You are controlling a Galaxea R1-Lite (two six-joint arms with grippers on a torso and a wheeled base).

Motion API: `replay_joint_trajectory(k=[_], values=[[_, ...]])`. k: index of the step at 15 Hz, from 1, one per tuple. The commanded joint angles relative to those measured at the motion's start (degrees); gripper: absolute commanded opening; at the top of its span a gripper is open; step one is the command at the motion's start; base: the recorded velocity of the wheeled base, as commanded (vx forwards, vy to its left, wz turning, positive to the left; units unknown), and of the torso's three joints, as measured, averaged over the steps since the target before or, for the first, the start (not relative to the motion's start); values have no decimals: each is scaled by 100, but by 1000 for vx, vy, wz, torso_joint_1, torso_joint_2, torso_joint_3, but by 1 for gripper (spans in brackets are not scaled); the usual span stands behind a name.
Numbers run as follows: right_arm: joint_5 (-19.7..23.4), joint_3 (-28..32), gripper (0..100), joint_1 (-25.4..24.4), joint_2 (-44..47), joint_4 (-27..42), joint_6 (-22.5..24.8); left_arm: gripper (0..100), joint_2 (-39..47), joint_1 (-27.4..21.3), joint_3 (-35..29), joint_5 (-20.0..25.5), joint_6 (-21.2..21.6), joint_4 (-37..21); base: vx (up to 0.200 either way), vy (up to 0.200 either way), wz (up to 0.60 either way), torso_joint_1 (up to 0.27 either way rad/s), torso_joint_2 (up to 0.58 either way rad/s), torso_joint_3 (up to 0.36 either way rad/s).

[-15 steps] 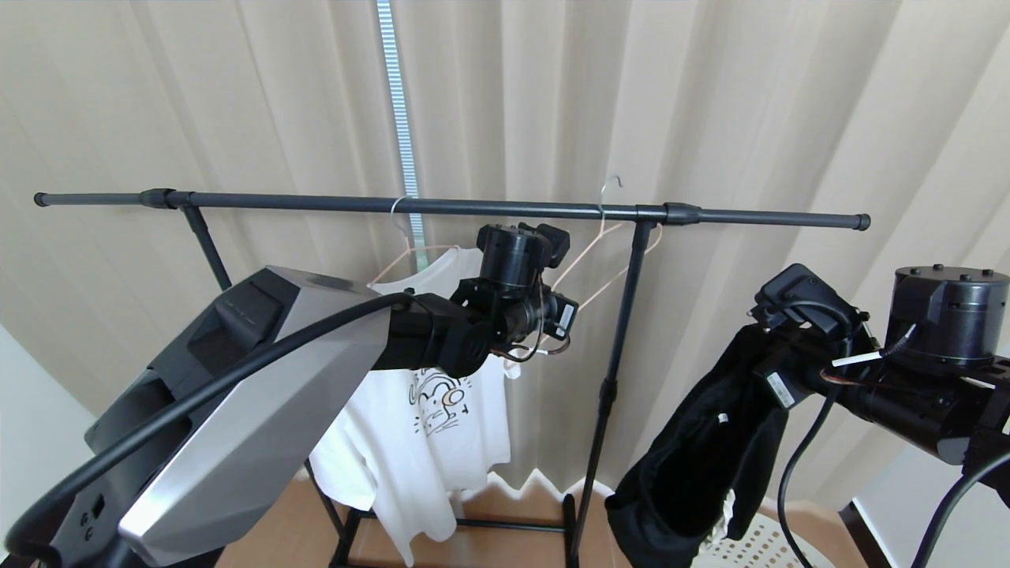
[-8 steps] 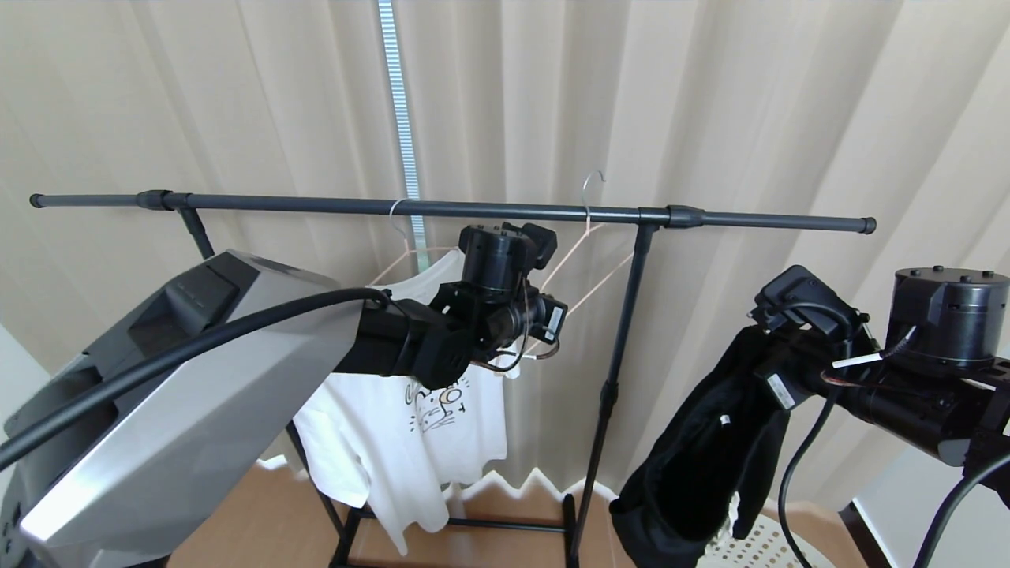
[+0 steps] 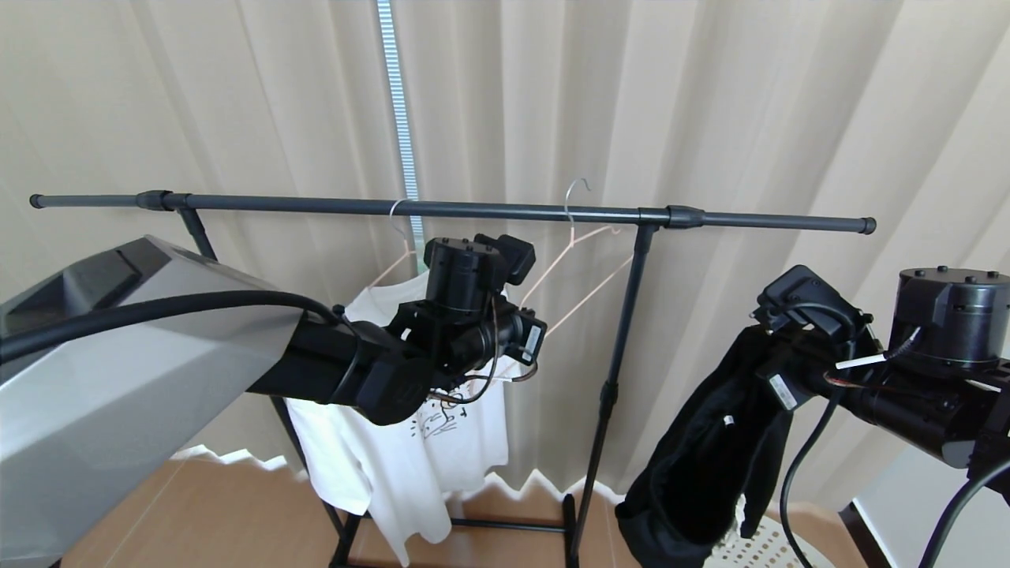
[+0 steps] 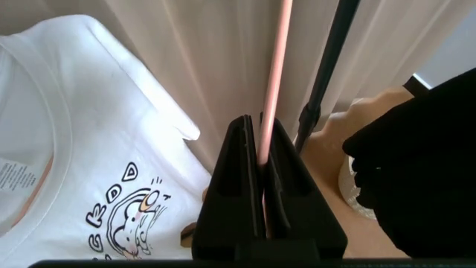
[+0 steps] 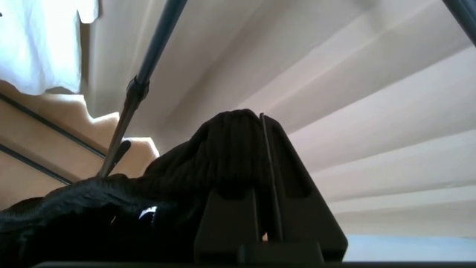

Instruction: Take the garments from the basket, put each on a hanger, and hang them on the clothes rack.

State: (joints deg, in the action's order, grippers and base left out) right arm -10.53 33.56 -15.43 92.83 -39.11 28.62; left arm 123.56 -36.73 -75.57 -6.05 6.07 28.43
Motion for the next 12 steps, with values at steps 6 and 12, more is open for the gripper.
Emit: replay_joint_trajectory(k=[6,12], values=[[-1,-16,0,-21,-19,0,3,0,-1168,8,2020,-2,8,875,0,0,0,0,0,0],[-10,-78,0,-47,-81,0,3,0,-2073,8,3707,-2,-1,1596,0,0,0,0,0,0]])
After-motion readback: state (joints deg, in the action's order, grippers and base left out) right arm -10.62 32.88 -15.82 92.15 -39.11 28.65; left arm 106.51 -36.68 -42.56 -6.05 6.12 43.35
